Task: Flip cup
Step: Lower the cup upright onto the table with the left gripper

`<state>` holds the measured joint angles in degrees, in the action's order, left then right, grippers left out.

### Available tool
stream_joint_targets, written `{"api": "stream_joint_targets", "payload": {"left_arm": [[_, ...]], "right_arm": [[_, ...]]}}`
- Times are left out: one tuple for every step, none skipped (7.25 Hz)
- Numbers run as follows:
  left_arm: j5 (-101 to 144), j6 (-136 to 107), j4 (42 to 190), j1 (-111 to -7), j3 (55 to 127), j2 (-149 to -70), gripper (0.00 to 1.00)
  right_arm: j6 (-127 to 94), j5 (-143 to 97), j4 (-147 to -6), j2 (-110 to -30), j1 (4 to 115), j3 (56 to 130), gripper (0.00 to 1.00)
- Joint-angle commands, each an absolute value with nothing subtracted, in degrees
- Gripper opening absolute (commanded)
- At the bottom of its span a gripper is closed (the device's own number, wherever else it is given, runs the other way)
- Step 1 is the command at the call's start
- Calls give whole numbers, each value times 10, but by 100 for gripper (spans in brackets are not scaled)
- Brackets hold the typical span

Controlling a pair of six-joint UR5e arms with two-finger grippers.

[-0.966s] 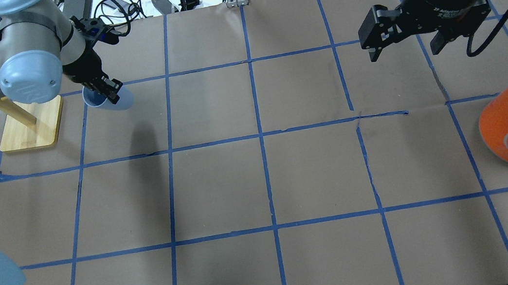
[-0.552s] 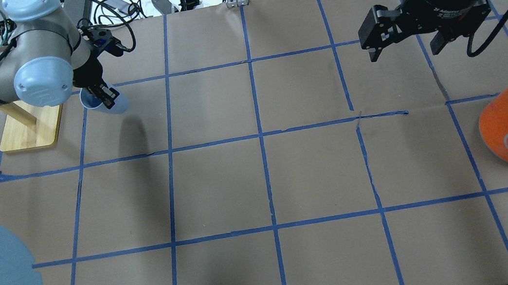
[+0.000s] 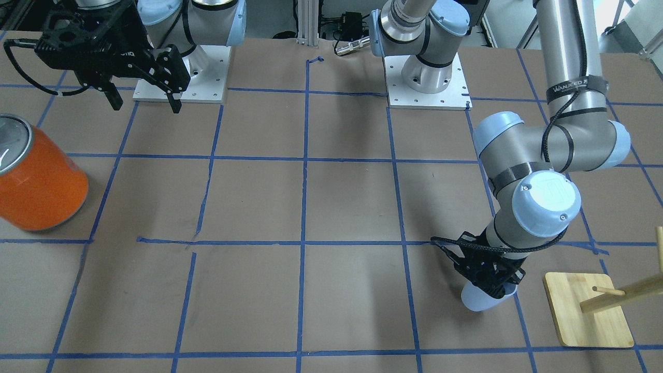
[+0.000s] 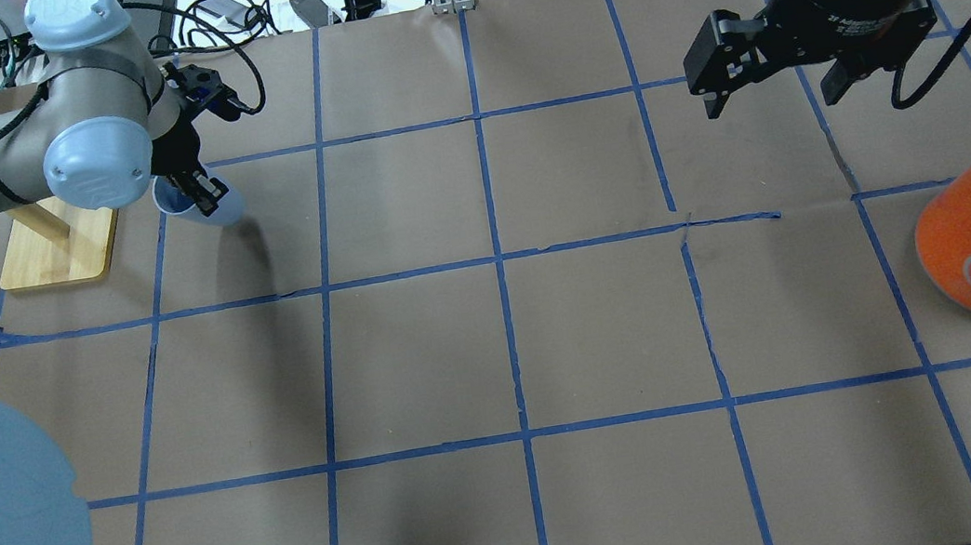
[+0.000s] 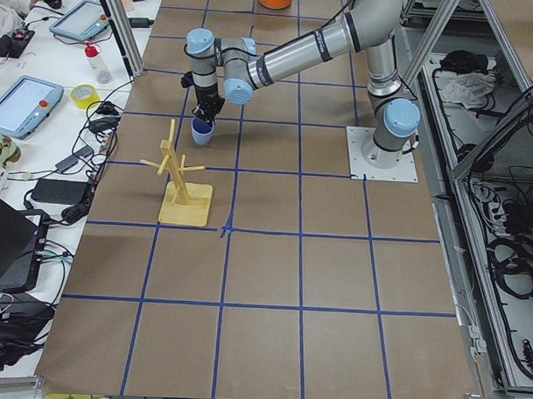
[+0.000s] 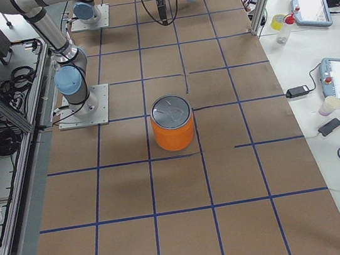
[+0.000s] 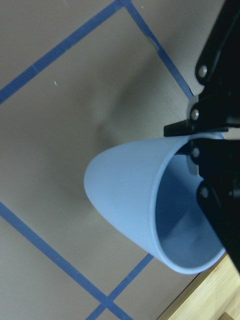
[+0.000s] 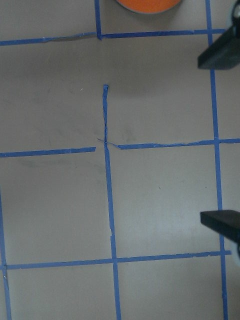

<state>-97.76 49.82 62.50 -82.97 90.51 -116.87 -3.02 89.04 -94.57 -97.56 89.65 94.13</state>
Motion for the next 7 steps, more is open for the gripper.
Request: {"api": "stream_joint_targets", "payload": {"left_arm": [[-1000, 495, 630, -830, 905, -1174, 11], [-1011, 497, 631, -831, 905, -1173, 13], [-1012, 498, 631, -831, 905, -1172, 23], [-1011, 500, 631, -831, 906, -1174, 52], [-1009, 498, 630, -831, 906, -1175, 81], [-1010, 495, 631, -832, 905, -1171, 92], [-1009, 493, 635, -833, 903, -1165, 94]], "right_arm": [[-30, 890, -945, -976, 896, 941, 100], [-30, 889, -946, -976, 896, 941, 100], [-30, 889, -946, -976, 896, 941, 100], [-29, 889, -946, -976, 896, 941, 100], [-29, 890, -946, -976, 896, 941, 100], [-29, 889, -946, -976, 896, 941, 100], [-29, 889, -946, -976, 896, 941, 100]]}}
